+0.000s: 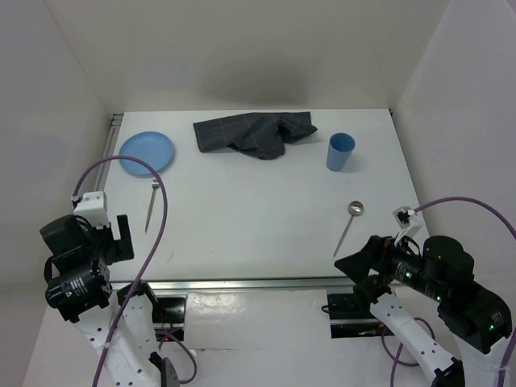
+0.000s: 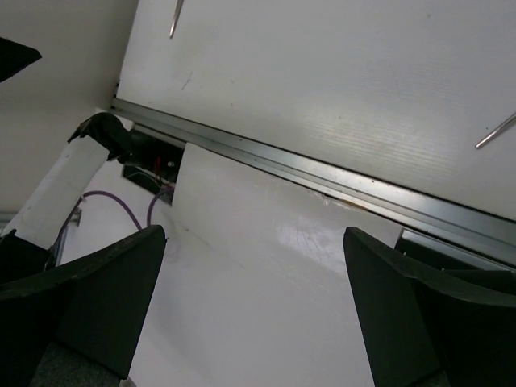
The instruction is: Set the dinner table for one person
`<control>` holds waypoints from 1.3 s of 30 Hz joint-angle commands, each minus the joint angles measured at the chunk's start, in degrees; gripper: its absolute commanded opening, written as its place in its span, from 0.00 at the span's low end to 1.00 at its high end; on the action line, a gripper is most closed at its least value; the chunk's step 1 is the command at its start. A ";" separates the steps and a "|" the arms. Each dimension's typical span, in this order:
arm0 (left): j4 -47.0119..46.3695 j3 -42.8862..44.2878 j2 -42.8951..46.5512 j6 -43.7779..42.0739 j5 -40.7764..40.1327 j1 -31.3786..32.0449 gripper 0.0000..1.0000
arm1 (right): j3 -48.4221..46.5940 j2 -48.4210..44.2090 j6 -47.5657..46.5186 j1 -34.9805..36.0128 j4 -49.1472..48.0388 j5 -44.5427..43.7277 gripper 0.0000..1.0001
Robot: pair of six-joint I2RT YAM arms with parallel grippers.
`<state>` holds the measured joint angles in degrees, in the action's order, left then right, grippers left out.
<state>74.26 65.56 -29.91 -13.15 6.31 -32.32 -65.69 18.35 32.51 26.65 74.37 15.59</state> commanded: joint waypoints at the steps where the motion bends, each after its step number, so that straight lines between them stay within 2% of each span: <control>1: -4.99 2.64 -1.11 3.92 -3.84 0.06 1.00 | -3.47 5.62 -2.54 0.42 -2.63 -2.93 0.99; 6: -15.53 2.03 -4.17 -3.63 0.71 0.06 1.00 | -9.17 16.35 -4.74 0.42 -10.20 -14.50 0.99; 8: -18.44 2.81 -7.07 -6.78 6.42 0.06 1.00 | -11.81 23.29 -6.31 0.42 -14.15 -17.51 0.99; 12: -26.16 9.04 -17.09 -6.10 11.09 0.06 1.00 | -17.79 34.01 -9.92 0.42 -21.70 -22.96 0.99; 15: -24.53 15.70 -26.75 -4.69 16.70 0.06 0.96 | -22.61 42.80 -13.87 0.42 -27.95 -22.98 0.99; 16: -23.29 17.65 -32.09 -3.22 20.03 0.06 0.92 | -24.38 48.48 -15.71 0.42 -29.53 -22.98 0.99; 18: -20.66 22.82 -37.21 -3.20 23.91 0.06 0.88 | -30.07 54.66 -16.95 0.42 -30.07 -24.02 0.99; 19: -18.91 23.99 -39.50 -3.20 26.97 0.06 0.87 | -31.94 61.04 -16.96 0.42 -31.55 -24.99 0.99; 21: -18.36 24.88 -44.08 -2.67 28.32 0.06 0.86 | -37.19 67.66 -16.35 -1.51 -32.70 -26.92 0.99; 22: -19.40 24.88 -44.88 -1.54 28.32 0.06 0.86 | -39.23 74.83 -16.34 -2.74 -33.93 -25.19 0.99; 24: -22.04 23.39 -46.02 -0.92 28.32 0.06 0.86 | -43.80 82.16 -15.81 -6.07 -35.34 -20.89 0.99; 28: -24.16 20.84 -46.64 -0.92 28.94 0.59 0.86 | -59.76 100.53 -14.41 -7.14 -38.59 -14.82 0.99; 29: -24.16 20.31 -47.42 -0.92 28.94 0.59 0.86 | -62.69 107.70 -13.88 -7.75 -38.60 -13.50 0.99; 32: -24.16 20.31 -49.27 -2.05 27.63 1.20 0.86 | -72.17 117.15 -11.95 -8.29 -41.84 -8.68 0.99; 33: -24.16 20.31 -49.28 -2.06 27.10 1.20 0.86 | -72.73 121.27 -10.99 -8.29 -46.03 -7.26 0.99; 36: -24.16 20.31 -50.94 -2.58 26.04 1.72 0.84 | -71.68 125.68 -8.70 -8.81 -54.21 -5.22 0.99; 37: -23.38 20.31 -51.47 -2.59 26.04 1.73 0.84 | -71.68 126.49 -7.91 -8.81 -54.85 -5.22 0.97; 38: -23.37 20.31 -51.48 -3.11 26.04 1.73 0.84 | -71.68 127.10 -7.90 -8.81 -55.64 -3.83 0.90; 39: -23.37 20.31 -51.48 -3.11 26.04 1.73 0.84 | -70.72 127.11 -7.90 -8.81 -56.52 -2.69 0.73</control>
<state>51.55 86.02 -81.17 -14.92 31.73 -30.87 -133.93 147.41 22.59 17.96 28.10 8.36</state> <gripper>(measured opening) 0.847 0.799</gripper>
